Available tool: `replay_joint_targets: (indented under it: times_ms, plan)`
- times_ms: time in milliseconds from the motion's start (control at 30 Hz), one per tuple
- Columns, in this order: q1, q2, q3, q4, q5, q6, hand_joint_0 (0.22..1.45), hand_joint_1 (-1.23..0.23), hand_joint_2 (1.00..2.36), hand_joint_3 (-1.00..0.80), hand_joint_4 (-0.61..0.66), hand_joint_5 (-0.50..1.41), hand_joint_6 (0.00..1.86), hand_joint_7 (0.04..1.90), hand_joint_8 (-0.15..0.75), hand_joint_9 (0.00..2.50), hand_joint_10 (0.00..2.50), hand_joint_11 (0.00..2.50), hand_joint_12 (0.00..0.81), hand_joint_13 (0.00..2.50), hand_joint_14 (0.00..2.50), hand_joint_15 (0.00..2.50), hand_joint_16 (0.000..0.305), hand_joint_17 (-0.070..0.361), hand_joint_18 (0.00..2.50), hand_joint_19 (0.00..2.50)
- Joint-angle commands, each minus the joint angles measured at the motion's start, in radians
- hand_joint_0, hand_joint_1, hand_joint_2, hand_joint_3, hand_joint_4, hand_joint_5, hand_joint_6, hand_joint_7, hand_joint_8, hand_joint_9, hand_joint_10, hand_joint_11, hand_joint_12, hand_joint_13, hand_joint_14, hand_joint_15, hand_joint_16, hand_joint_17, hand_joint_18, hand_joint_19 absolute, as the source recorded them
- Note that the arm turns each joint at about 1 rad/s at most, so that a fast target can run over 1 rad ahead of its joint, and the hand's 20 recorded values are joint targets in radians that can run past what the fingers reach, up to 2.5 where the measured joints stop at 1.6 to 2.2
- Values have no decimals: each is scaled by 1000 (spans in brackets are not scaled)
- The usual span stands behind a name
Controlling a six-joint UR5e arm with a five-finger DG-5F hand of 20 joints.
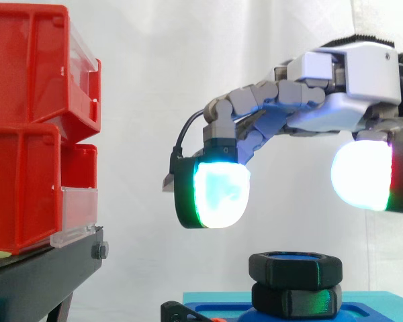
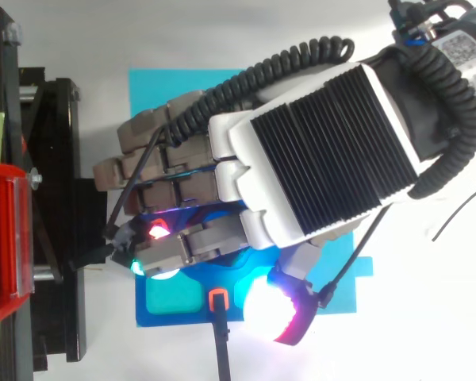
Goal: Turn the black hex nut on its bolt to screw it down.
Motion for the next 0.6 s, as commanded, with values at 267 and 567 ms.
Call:
replay_joint_targets:
  times_ms: [267, 567]
  plan:
    - [-25, 51, 35, -255, -1, -186, 390, -368, 1000, -500, 277, -112, 503, 1112, 270, 711, 5, 131, 345, 556, 1, 52, 57, 128, 507, 350]
    - [-46, 172, -125, -286, 1, -191, 403, -387, 1000, -500, 262, -112, 503, 1114, 262, 710, 5, 131, 340, 554, 2, 51, 55, 125, 506, 353]
